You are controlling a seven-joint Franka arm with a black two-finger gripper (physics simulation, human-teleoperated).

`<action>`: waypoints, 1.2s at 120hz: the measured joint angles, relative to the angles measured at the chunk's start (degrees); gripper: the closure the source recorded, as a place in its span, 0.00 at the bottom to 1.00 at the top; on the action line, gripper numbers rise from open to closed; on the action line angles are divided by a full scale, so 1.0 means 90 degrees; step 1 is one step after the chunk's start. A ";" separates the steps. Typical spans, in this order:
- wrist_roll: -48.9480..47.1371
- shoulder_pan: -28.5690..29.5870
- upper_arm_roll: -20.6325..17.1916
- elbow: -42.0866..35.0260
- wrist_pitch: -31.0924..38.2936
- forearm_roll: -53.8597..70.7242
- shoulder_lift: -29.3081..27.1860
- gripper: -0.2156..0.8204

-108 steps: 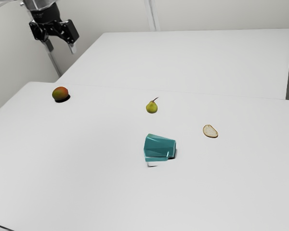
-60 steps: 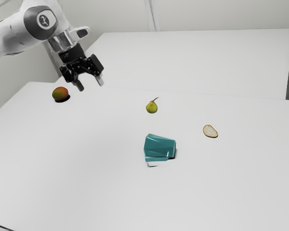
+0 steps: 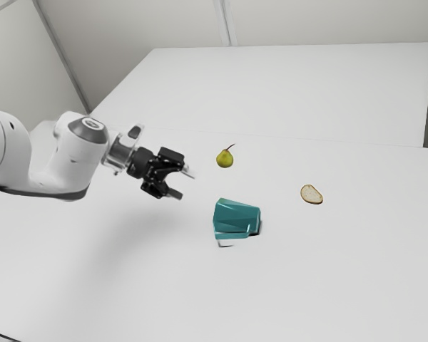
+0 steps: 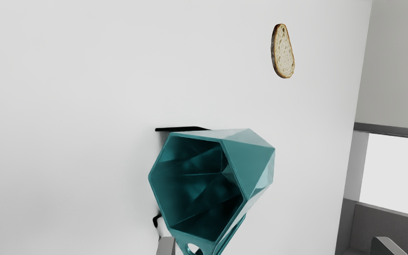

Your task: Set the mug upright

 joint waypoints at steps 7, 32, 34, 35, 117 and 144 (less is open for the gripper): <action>0.0211 0.0006 -0.0057 -0.0113 0.0211 -0.0236 0.0039 0.21; 0.0791 -0.0078 -0.0641 -0.1005 0.0772 -0.1805 -0.0169 0.21; 0.0829 -0.0089 -0.0667 -0.1026 0.0809 -0.1913 -0.0174 0.21; 0.0847 -0.0093 -0.0678 -0.1034 0.0826 -0.1962 -0.0176 0.21; 0.1616 -0.0196 -0.0851 -0.1077 0.1178 -0.2903 0.0036 0.21; 0.1718 -0.0313 -0.0897 -0.1075 0.1168 -0.3001 0.0088 0.21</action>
